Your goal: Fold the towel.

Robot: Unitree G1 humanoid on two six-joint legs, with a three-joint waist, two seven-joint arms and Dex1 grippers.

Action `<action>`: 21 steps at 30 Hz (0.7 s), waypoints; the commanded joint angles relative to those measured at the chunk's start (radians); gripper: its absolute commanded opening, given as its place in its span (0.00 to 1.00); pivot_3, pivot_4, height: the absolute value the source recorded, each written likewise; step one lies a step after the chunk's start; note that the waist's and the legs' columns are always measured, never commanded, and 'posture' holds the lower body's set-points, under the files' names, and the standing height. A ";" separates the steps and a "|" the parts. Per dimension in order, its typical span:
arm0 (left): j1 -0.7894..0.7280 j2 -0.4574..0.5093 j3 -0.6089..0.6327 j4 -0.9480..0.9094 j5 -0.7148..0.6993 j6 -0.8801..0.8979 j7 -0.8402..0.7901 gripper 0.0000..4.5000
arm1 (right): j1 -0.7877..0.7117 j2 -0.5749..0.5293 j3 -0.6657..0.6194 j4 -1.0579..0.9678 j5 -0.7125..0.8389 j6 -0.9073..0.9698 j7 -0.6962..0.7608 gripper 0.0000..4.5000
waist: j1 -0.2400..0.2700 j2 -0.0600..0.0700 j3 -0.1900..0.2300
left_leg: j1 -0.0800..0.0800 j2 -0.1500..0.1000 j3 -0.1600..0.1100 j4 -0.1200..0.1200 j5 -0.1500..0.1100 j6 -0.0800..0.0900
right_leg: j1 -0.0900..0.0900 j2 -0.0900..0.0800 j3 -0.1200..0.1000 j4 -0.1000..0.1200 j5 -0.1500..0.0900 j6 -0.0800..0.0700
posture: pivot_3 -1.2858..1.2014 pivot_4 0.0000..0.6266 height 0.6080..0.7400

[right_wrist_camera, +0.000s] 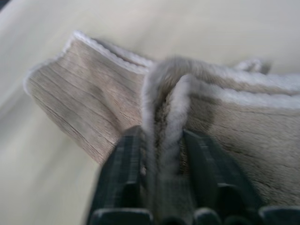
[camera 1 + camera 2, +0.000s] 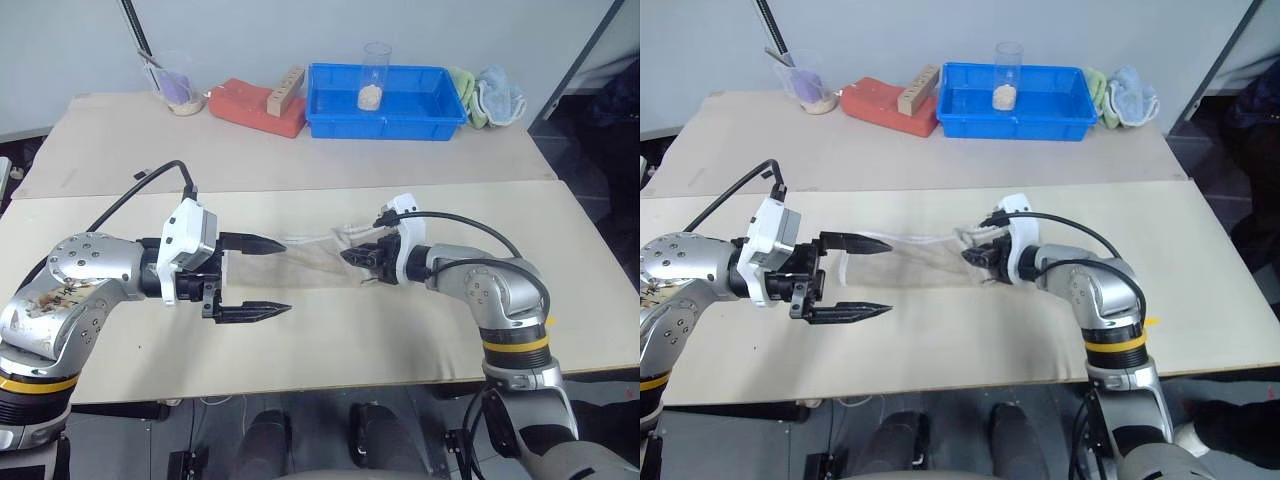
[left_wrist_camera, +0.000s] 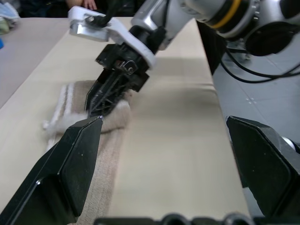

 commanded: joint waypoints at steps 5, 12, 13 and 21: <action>0.145 -0.121 0.082 -0.081 0.067 -0.003 0.273 1.00 | -0.036 -0.069 0.139 -0.131 -0.015 -0.093 0.113 0.99 | 0.000 0.000 0.000 | 0.000 0.000 0.000 0.000 0.000 0.000 | 0.000 0.000 0.000 0.000 0.000 0.000 | 0.52 0.24 1.00; 0.377 -0.457 0.260 -0.223 0.005 0.154 0.797 1.00 | -0.096 -0.277 0.246 -0.096 -0.145 -0.349 0.315 0.99 | 0.005 0.000 0.000 | 0.001 -0.001 -0.001 0.001 0.000 0.000 | 0.002 -0.003 0.000 0.000 0.000 0.001 | 0.52 0.24 1.00; 0.402 -0.507 0.274 -0.236 0.000 0.179 0.871 1.00 | -0.107 -0.299 0.247 -0.079 -0.161 -0.382 0.342 0.99 | 0.005 0.000 0.000 | 0.001 -0.001 -0.001 0.001 0.000 0.000 | 0.002 -0.003 0.000 -0.001 0.000 0.001 | 0.52 0.24 1.00; 0.399 -0.728 0.273 -0.252 -0.113 0.361 1.191 1.00 | -0.168 -0.417 0.204 -0.012 -0.130 -0.498 0.583 0.99 | 0.012 0.000 0.000 | 0.002 -0.003 -0.002 0.001 0.000 0.000 | 0.003 -0.004 0.000 0.000 0.000 0.001 | 0.52 0.24 1.00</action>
